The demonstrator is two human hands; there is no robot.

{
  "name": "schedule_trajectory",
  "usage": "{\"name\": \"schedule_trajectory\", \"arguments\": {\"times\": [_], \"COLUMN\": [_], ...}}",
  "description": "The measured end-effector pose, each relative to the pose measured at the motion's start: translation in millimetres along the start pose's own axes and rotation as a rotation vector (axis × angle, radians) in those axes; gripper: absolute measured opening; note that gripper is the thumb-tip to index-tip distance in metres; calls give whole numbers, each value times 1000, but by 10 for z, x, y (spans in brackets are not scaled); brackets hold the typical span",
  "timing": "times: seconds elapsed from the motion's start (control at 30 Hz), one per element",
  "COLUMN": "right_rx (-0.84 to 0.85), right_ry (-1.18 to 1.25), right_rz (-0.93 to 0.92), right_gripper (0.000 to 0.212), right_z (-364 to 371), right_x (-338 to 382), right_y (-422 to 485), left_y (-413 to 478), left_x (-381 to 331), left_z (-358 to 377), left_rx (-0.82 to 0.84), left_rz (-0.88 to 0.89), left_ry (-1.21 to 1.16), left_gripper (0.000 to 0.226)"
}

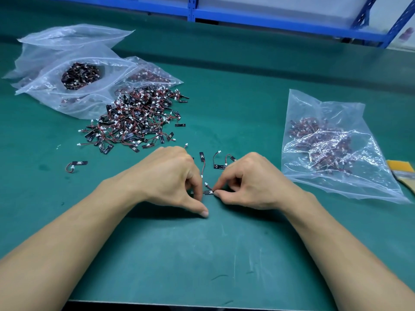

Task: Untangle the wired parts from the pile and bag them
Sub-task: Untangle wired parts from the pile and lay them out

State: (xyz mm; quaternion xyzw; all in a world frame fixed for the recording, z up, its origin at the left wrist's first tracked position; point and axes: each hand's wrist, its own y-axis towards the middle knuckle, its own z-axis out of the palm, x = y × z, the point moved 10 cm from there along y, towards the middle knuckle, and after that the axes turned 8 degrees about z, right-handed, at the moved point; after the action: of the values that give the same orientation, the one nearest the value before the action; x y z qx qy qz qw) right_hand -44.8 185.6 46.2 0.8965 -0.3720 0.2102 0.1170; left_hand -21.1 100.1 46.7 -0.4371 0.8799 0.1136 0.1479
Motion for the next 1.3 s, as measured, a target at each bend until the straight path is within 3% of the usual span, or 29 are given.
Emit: {"name": "schedule_trajectory", "arguments": {"times": [0.4,0.57,0.7,0.83,0.93,1.17,1.3], "right_rx": [-74,12,-10,104,170,160,91], "right_ry": [-55,138,263,219,165,174,255], "right_rz": [90,62,61,57,70,101,105], "right_gripper": [18,19,20,23,26,22,20], "right_z": [-77,-24,-173,-79,23,-17,-124], "right_x": [-81,-92,-194,-177,-162,-313,-373], "right_y": [19,-2,-39,-65,-57,-45,-57], "left_y": [-5,-37,-50,-29,1,19,17], "left_x": [-69,63,77,42,37,-57,-142], "left_z": [-26,-88,-111,-161,-99,10,-19], "left_rx": [12,-33,-68,-167,-136,-50,-121], "left_rz": [66,29,15,-3,-14,60,158], "left_ry": [8,-10,-7,10,54,17,-116], "left_gripper": [35,28,36,30,25,27,19]}}
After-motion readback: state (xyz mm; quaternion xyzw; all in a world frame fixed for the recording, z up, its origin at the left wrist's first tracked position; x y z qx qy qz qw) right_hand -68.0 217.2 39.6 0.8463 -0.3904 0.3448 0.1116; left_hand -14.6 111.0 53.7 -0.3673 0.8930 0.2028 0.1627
